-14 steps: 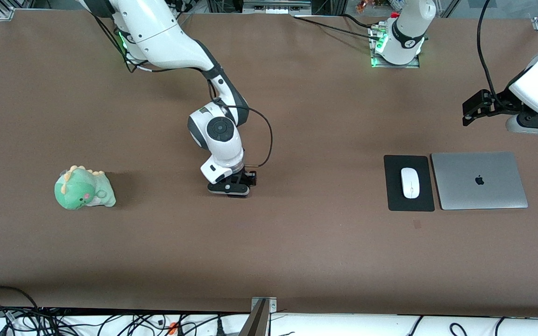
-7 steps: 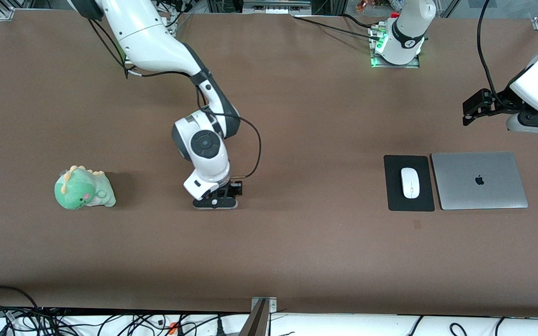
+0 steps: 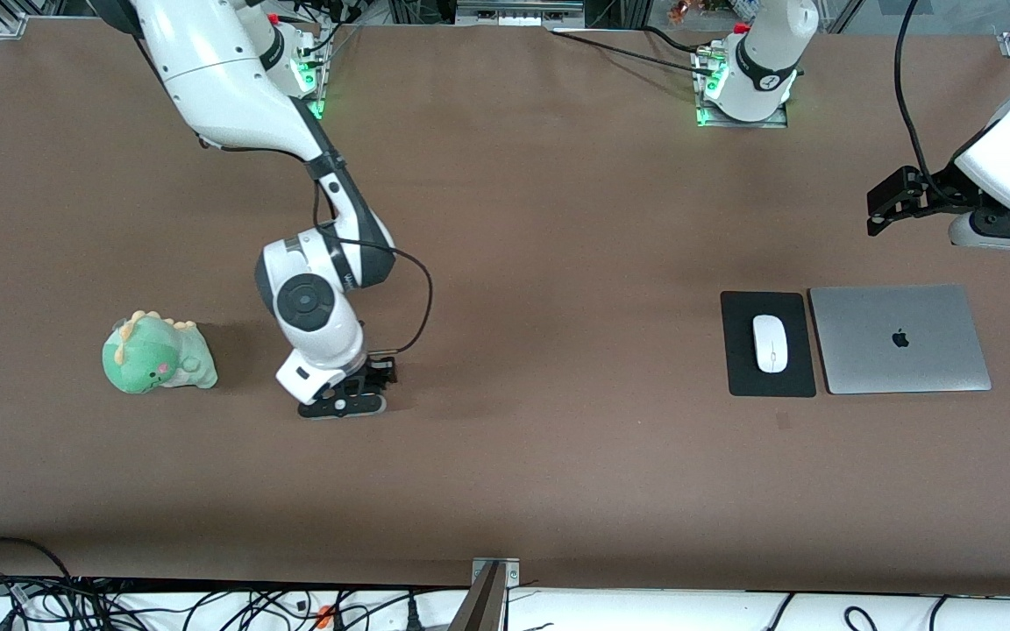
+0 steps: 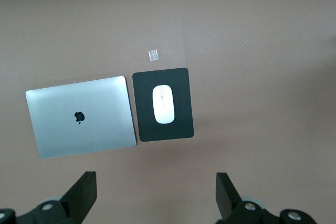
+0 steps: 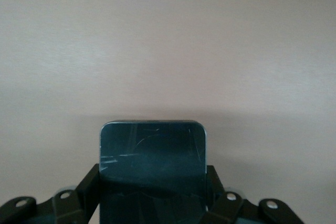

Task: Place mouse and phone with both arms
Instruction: 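Carry the phone with the right gripper toward the green plush toy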

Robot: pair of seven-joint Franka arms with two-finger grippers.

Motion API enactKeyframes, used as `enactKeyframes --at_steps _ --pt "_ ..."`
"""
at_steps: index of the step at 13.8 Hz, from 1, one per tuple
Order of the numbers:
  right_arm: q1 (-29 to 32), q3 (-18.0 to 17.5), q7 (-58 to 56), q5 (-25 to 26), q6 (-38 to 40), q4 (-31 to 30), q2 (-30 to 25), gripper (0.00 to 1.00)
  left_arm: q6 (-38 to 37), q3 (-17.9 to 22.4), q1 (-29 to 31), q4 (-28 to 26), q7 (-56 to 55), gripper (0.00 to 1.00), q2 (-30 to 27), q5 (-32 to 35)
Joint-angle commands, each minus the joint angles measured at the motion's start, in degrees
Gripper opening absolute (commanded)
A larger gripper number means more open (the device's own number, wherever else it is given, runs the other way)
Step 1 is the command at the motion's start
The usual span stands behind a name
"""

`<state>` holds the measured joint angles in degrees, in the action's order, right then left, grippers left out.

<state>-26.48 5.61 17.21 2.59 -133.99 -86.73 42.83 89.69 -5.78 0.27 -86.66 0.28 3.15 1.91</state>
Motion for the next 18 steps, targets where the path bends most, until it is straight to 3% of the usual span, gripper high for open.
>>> enactKeyframes --at_steps 1,5,11,18 --pt "3.7 -0.7 -5.8 -1.6 -6.0 -10.0 -6.4 0.18 -0.2 0.0 0.1 0.3 -0.5 1.00 -0.6 -1.6" --pt "7.0 -0.6 -8.1 -1.6 -15.9 -22.1 -11.6 0.18 -0.2 0.0 0.0 0.3 -0.5 1.00 -0.7 -1.6" --pt "10.9 -0.6 -11.4 -1.6 -26.1 -32.9 -15.2 0.18 -0.3 0.0 0.0 0.3 -0.5 1.00 -0.7 -1.6" --pt "14.1 -0.7 -14.9 -1.4 -34.7 -38.6 -14.5 0.22 -0.3 0.0 0.0 0.3 -0.5 1.00 -0.6 -1.6"
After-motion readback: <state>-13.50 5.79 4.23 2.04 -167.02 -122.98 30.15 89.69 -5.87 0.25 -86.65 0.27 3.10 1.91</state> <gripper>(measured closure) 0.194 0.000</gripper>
